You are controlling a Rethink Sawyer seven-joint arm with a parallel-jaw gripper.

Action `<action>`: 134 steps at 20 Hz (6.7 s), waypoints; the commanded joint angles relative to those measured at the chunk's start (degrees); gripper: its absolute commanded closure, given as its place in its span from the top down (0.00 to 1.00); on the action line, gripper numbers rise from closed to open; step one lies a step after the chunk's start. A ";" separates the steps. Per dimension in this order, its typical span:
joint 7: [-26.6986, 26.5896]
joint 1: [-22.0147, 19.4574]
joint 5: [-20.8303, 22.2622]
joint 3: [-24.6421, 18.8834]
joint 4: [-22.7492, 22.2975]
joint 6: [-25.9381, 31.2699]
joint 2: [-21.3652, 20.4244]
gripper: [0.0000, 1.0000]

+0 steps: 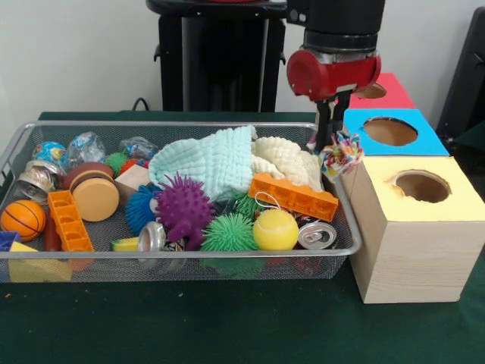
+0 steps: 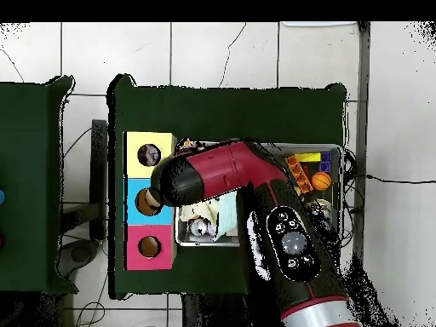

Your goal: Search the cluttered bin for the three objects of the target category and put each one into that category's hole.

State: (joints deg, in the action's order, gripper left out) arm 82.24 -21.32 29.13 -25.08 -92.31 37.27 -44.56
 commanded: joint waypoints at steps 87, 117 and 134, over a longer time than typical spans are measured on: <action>6.75 9.87 2.04 10.10 5.41 -19.92 14.25 0.00; 14.46 21.06 -4.42 27.78 -1.01 -35.19 14.23 0.00; 12.25 25.51 -8.14 34.77 -4.51 -36.65 12.35 0.00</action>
State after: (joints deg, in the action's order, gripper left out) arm 82.93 5.01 22.54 4.12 -91.00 -2.98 -34.42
